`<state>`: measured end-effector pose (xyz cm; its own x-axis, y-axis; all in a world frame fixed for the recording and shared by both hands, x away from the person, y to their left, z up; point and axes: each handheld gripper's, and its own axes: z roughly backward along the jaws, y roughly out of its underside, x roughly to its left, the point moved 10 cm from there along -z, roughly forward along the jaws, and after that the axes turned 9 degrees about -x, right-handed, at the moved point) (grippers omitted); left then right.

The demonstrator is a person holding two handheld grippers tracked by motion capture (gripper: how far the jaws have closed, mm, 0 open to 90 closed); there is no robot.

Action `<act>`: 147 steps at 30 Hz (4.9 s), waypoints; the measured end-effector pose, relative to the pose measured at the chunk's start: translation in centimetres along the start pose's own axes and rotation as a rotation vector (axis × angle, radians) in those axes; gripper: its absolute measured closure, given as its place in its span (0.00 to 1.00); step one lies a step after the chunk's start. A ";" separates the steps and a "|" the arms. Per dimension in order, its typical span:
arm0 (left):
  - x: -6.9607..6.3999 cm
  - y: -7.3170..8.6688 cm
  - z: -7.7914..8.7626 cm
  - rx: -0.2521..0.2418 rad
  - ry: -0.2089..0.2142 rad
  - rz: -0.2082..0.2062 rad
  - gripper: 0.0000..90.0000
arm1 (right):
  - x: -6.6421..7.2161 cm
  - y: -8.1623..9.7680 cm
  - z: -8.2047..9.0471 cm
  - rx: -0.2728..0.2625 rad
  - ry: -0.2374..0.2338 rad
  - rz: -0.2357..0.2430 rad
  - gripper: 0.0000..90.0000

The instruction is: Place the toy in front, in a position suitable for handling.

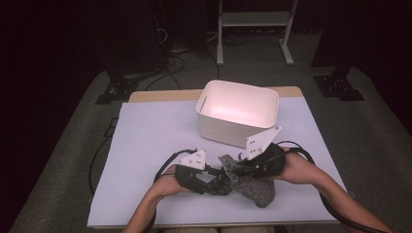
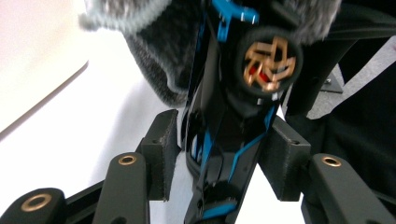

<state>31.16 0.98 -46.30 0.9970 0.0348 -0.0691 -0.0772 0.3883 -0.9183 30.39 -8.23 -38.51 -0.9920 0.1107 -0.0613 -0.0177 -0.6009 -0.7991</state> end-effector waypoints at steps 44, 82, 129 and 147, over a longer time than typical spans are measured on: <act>0.6 1.5 0.0 0.075 -0.045 0.031 0.66 | -1.7 4.8 -0.1 -0.083 0.042 -0.147 0.92; 0.1 2.7 -2.1 0.130 -0.062 -0.036 0.52 | -0.8 9.1 -0.2 -0.056 0.014 -0.210 0.91; 0.6 5.1 2.3 0.073 -0.072 0.018 0.74 | -0.2 4.4 -5.2 0.085 -0.052 -0.054 0.90; 0.6 5.1 2.3 0.079 -0.070 0.012 0.74 | -0.4 6.2 -1.9 0.120 -0.017 -0.088 0.91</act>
<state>31.31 5.15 -50.14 0.9934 0.1029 -0.0501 -0.0921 0.4592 -0.8836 30.94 -10.49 -44.53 -0.9879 0.1544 0.0167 -0.1185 -0.6799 -0.7236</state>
